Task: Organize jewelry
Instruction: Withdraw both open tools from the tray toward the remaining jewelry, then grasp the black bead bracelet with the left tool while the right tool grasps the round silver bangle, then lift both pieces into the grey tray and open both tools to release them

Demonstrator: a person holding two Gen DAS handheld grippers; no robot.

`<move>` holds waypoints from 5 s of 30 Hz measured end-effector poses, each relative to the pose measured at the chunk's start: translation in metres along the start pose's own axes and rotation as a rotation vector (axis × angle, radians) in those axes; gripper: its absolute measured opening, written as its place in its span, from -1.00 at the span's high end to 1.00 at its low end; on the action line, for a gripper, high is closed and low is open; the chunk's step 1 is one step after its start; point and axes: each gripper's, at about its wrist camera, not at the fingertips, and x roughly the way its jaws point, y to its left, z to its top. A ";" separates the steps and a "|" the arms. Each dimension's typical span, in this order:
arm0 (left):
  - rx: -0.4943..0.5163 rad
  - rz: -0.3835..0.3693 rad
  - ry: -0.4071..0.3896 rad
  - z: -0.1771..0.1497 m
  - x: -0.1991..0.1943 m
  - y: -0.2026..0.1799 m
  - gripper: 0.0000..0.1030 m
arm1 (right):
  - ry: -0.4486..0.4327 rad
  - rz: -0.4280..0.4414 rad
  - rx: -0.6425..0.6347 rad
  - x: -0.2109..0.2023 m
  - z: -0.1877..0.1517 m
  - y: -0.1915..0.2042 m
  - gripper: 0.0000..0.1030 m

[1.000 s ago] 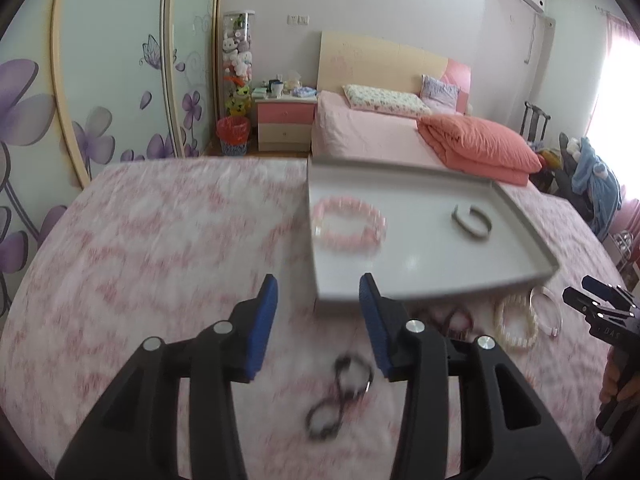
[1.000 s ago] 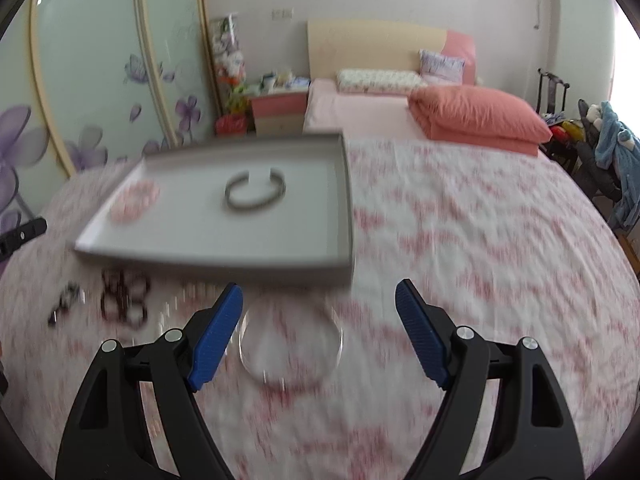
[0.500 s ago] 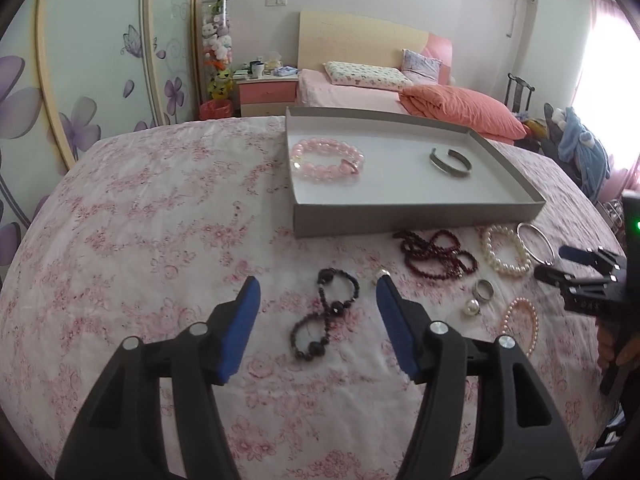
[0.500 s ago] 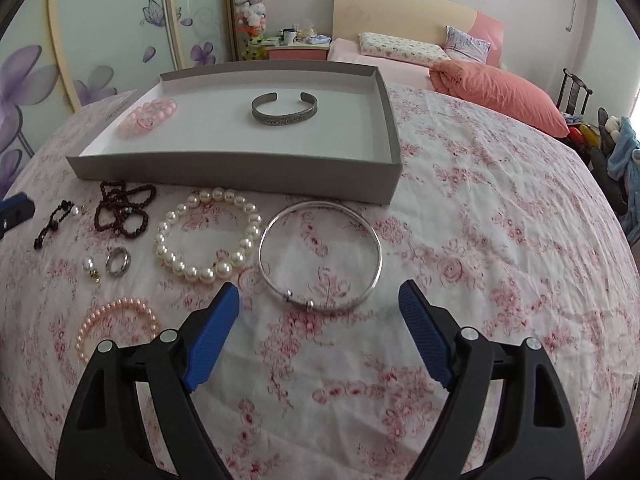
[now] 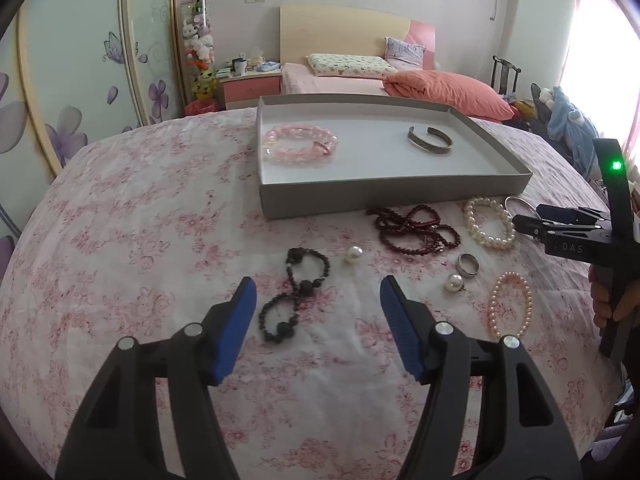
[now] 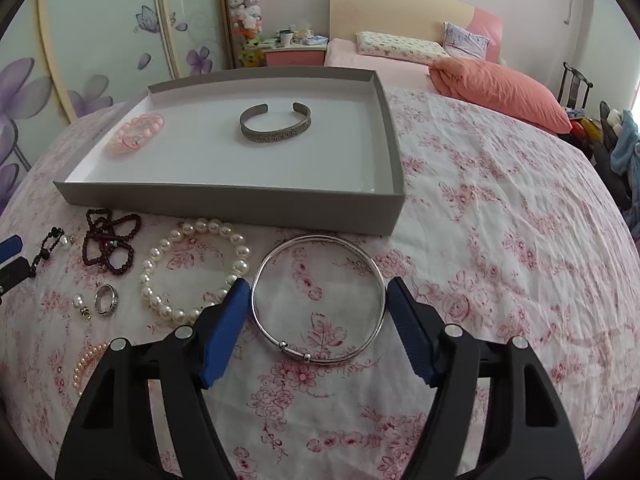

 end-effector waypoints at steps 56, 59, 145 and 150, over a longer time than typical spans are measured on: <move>0.005 0.041 0.023 0.011 0.014 -0.001 0.78 | 0.004 -0.018 0.028 -0.018 -0.018 -0.005 -0.36; 0.000 0.039 0.013 0.013 0.011 -0.001 0.78 | 0.003 -0.018 0.028 -0.018 -0.018 -0.004 -0.36; -0.101 -0.014 -0.212 0.131 0.019 -0.024 0.78 | -0.569 -0.027 0.041 -0.073 0.079 0.037 -0.36; -0.098 -0.003 -0.182 0.136 0.047 -0.021 0.78 | -0.440 -0.006 0.076 -0.030 0.091 0.028 -0.36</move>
